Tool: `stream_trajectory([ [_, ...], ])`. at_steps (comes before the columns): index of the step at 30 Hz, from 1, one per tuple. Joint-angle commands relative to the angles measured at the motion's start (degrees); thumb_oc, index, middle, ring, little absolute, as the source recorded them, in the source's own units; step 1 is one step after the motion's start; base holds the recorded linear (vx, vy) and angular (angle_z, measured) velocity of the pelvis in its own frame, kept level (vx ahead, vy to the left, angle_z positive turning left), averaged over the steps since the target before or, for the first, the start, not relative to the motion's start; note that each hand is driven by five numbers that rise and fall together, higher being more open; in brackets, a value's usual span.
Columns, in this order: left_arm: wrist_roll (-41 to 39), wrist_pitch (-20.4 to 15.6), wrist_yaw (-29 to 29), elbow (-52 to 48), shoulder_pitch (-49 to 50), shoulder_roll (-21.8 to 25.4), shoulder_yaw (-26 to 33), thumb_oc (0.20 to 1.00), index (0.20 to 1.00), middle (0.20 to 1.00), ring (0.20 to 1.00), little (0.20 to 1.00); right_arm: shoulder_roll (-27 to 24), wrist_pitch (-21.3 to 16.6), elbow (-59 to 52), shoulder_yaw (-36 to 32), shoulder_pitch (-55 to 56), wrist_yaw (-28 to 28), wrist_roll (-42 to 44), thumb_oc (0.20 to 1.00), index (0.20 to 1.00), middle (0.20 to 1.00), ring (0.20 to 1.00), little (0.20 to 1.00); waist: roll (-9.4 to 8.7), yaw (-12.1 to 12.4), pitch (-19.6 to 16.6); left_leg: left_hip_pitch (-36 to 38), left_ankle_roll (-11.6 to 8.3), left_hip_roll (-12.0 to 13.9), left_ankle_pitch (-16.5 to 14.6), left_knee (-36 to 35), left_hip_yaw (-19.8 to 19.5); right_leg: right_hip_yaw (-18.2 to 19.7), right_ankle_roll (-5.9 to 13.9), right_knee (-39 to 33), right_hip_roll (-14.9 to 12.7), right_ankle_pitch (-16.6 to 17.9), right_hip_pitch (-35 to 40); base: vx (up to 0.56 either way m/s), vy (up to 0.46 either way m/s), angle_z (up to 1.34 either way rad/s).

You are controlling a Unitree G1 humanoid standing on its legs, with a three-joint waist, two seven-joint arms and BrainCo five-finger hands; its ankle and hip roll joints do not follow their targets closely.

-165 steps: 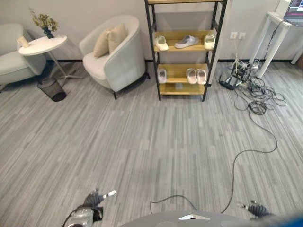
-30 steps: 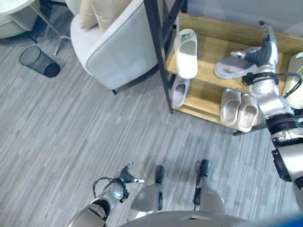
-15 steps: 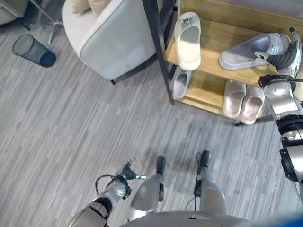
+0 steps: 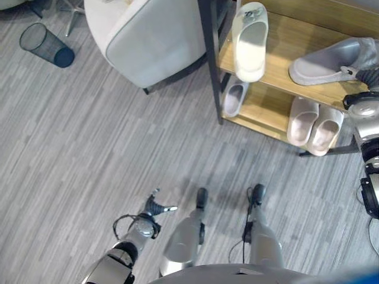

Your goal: Arrange the slippers neatly on the shoe rack.

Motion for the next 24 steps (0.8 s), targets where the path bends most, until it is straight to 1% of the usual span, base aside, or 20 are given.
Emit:
stream_trajectory([
  [1,-0.6,0.2,1.2,2.2,-0.1,0.8,-1.4,1.0,1.0,1.0,1.0,1.0,-3.5,-0.8,1.3,3.9,-5.4,0.1,0.0,1.0,1.0,1.0,1.0,1.0,-1.14,1.2,-0.6,-5.3,-1.99,-1.7,1.2,1.7,-1.0,1.1,5.46,2.5,-2.4,-7.2,6.5,0.0,0.018,0.05],
  [2,-0.5,0.2,1.1,2.6,0.1,0.8,-1.4,1.0,1.0,1.0,1.0,1.0,-3.5,-0.6,2.1,4.6,-5.8,0.6,-0.3,1.0,1.0,1.0,1.0,1.0,-1.19,1.2,-0.6,-5.5,-2.01,-1.8,1.2,1.7,-1.1,1.1,5.48,2.5,-2.5,-7.1,6.4,-0.01,0.023,0.05],
  [3,-0.5,0.2,1.1,2.9,0.2,0.8,-1.4,1.0,1.0,1.0,1.0,1.0,-3.6,-0.4,3.5,6.1,-7.0,1.3,-0.3,0.325,0.325,0.325,0.325,0.325,-1.28,1.3,-0.5,-5.9,-2.06,-1.9,1.3,1.8,-1.1,0.8,5.58,2.4,-2.6,-6.9,6.2,-0.01,0.017,0.05],
  [4,-0.5,0.2,1.1,2.8,0.2,0.9,-1.4,1.0,1.0,1.0,1.0,1.0,-3.5,-0.5,4.2,6.6,-7.2,1.8,-0.2,0.225,0.225,0.225,0.225,0.225,-1.3,1.3,-0.5,-6.0,-2.03,-2.0,1.3,1.8,-1.1,0.8,5.59,2.4,-2.6,-6.9,6.2,-0.01,0.016,0.05],
  [5,-0.5,0.2,0.9,2.7,0.2,0.9,-1.8,1.0,1.0,1.0,1.0,1.0,-3.4,-0.6,5.3,7.0,-7.0,2.6,0.3,0.2,0.2,0.2,0.2,0.2,-1.3,1.4,-0.5,-6.1,-2.0,-2.0,1.4,1.7,-1.4,0.6,5.59,2.4,-2.7,-7.0,6.3,0.0,0.008,0.03],
  [9,-1.2,-0.1,0.7,1.9,-0.2,0.4,-2.4,1.0,1.0,1.0,1.0,1.0,-2.4,-0.6,5.0,6.8,-6.1,2.8,0.9,0.2,0.2,0.2,0.2,0.2,-1.44,1.3,-0.5,-6.0,-2.01,-2.1,1.4,1.4,-1.7,0.3,5.61,2.6,-3.0,-7.0,6.4,0.0,0.0,0.0],
  [11,-1.3,-0.1,0.7,1.3,-0.6,0.1,-2.7,1.0,1.0,1.0,1.0,1.0,-2.1,-0.4,3.8,6.8,-4.6,2.3,-0.3,0.2,0.2,0.2,0.2,0.2,-1.42,1.0,-0.5,-6.1,-2.0,-2.2,1.4,1.5,-1.7,0.1,5.58,2.8,-3.1,-7.1,6.3,0.0,0.0,0.0],
  [13,-1.4,-0.1,0.9,0.6,-0.9,0.0,-2.4,1.0,1.0,1.0,1.0,1.0,-2.0,-0.6,1.3,5.7,-2.7,0.8,-1.7,0.2,0.2,0.2,0.2,0.2,-1.34,0.6,-0.4,-6.0,-1.99,-2.1,1.3,1.7,-1.7,0.0,5.52,3.0,-3.1,-7.3,6.4,0.0,-0.004,0.04],
  [14,-1.4,-0.1,1.1,0.1,-1.1,0.0,-1.7,1.0,1.0,1.0,1.0,1.0,-2.2,-0.7,-2.4,4.0,-0.2,-1.2,-3.4,0.2,0.2,0.2,0.2,0.2,-1.28,0.3,-0.3,-6.0,-1.99,-2.1,1.1,2.0,-1.7,0.1,5.46,3.3,-3.0,-7.7,6.5,-0.01,-0.006,0.05],
  [15,-1.4,-0.1,1.1,0.1,-1.0,0.1,-1.8,1.0,1.0,1.0,1.0,1.0,-2.2,-0.6,-2.7,3.7,0.1,-1.2,-3.5,0.2,0.2,0.2,0.2,0.2,-1.34,0.4,-0.4,-6.0,-1.99,-2.1,1.1,2.0,-1.7,0.0,5.46,3.3,-3.0,-7.7,6.5,-0.01,-0.014,0.05],
  [16,-1.3,-0.1,1.2,-0.2,-1.0,0.2,-1.4,1.0,1.0,1.0,1.0,1.0,-2.3,-0.8,-5.7,2.2,2.1,-2.5,-4.6,0.2,0.2,0.2,0.2,0.2,-1.34,0.2,-0.3,-6.0,-2.02,-2.0,0.9,2.2,-1.7,0.0,5.43,3.4,-3.0,-7.9,6.6,0.0,-0.036,0.03],
  [18,-1.2,0.1,1.5,-1.3,-0.9,0.6,0.6,1.0,1.0,1.0,1.0,1.0,-1.7,-2.0,-16.2,-3.4,8.6,-5.9,-7.1,0.2,0.2,0.2,0.2,0.2,-1.17,-0.2,-0.1,-5.2,-2.0,-1.6,0.0,2.8,-1.9,0.1,5.08,4.6,-2.7,-9.3,7.3,0.0,-0.057,0.02],
  [20,-0.8,0.2,1.4,-2.3,-0.4,1.2,1.6,1.0,1.0,1.0,1.0,1.0,-1.0,-3.0,-21.3,-6.7,13.5,-6.7,-9.4,0.2,0.2,0.2,0.2,0.2,-1.17,-0.4,-0.4,-5.0,-1.89,-1.4,-0.1,3.4,-2.2,-0.2,4.78,5.9,-2.7,-10.3,7.5,-0.01,-0.063,0.02],
  [21,-0.8,0.2,1.3,-2.9,-0.1,1.5,2.5,1.0,1.0,1.0,1.0,1.0,-0.7,-3.5,-25.4,-7.6,15.7,-6.5,-10.8,0.2,0.2,0.2,0.2,0.2,-1.11,-0.5,-0.2,-4.4,-2.0,-1.1,-0.6,3.8,-2.2,-0.2,4.57,6.6,-2.4,-11.1,7.9,-0.03,-0.095,0.05],
  [22,-0.8,0.2,1.3,-3.6,0.3,1.8,3.2,1.0,1.0,1.0,1.0,1.0,-0.1,-3.8,-29.5,-8.9,18.5,-5.7,-12.3,0.2,0.2,0.2,0.2,0.2,-1.36,-0.7,-0.4,-4.3,-1.99,-0.9,-0.5,4.1,-2.4,-0.3,4.39,7.2,-2.4,-11.5,8.0,-0.03,-0.203,0.14],
  [23,-0.8,0.2,0.8,-5.4,1.8,1.8,4.9,1.0,1.0,1.0,1.0,1.0,1.3,-4.7,-36.3,-9.7,25.3,-3.6,-16.6,0.2,0.2,0.2,0.2,0.2,-1.62,-1.1,-0.8,-2.9,-2.3,-0.1,-0.8,4.7,-2.7,-1.0,3.68,8.8,-2.0,-13.4,9.1,-0.04,-0.267,0.25],
  [24,-0.7,0.3,0.3,-6.1,2.9,1.8,5.4,1.0,1.0,1.0,1.0,1.0,3.1,-5.3,-42.3,-10.0,29.6,-1.9,-19.4,0.2,0.2,0.2,0.2,0.2,-1.8,-1.3,-1.0,-1.6,-2.67,0.6,-0.8,4.7,-3.1,-1.6,3.23,9.9,-1.5,-14.9,10.0,-0.02,-0.234,0.22],
])
